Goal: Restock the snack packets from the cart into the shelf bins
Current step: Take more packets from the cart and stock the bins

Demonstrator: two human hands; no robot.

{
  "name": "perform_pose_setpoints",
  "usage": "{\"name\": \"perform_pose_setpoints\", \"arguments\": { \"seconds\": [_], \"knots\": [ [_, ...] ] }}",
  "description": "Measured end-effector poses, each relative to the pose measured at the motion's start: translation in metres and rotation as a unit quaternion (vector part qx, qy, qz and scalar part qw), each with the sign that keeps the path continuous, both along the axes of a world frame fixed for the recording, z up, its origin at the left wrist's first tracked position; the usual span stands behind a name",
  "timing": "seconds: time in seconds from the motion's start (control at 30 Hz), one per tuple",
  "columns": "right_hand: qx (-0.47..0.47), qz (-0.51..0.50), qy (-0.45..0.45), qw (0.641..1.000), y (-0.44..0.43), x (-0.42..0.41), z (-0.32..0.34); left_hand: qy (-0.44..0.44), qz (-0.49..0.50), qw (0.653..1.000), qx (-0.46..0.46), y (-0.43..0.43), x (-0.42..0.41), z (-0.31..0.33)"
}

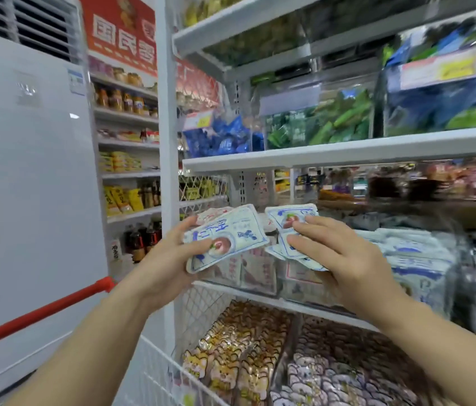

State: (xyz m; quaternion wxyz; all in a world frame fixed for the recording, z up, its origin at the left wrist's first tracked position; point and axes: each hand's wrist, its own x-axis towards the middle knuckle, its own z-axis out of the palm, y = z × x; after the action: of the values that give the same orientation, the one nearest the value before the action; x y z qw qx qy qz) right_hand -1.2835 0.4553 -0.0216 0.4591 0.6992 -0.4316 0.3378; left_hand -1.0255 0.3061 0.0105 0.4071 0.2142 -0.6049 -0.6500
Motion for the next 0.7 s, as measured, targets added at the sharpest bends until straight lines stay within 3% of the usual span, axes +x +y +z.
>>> {"name": "perform_pose_setpoints", "arguments": {
  "seconds": [0.07, 0.2, 0.37, 0.47, 0.7],
  "knots": [
    [-0.002, -0.053, 0.0, 0.999, 0.007, -0.019, 0.014, -0.001, -0.012, 0.999, -0.03, -0.005, -0.031, 0.018],
    [0.086, -0.156, 0.0, 0.984, 0.017, -0.053, 0.042, -0.007, 0.027, 0.997, -0.074, -0.015, -0.095, 0.042],
    [0.183, -0.197, 0.06, 0.961, 0.015, -0.096, 0.07, -0.109, 0.048, 0.974, -0.193, -0.025, -0.162, 0.067],
    [0.228, -0.255, 0.082, 0.936, 0.014, -0.112, 0.078, -0.197, 0.045, 0.933, -0.297, -0.031, -0.192, 0.083],
    [0.354, -0.336, -0.006, 0.873, 0.02, -0.098, 0.081, -0.357, 0.018, 0.807, -0.469, -0.048, -0.256, 0.084]
  ]
}}
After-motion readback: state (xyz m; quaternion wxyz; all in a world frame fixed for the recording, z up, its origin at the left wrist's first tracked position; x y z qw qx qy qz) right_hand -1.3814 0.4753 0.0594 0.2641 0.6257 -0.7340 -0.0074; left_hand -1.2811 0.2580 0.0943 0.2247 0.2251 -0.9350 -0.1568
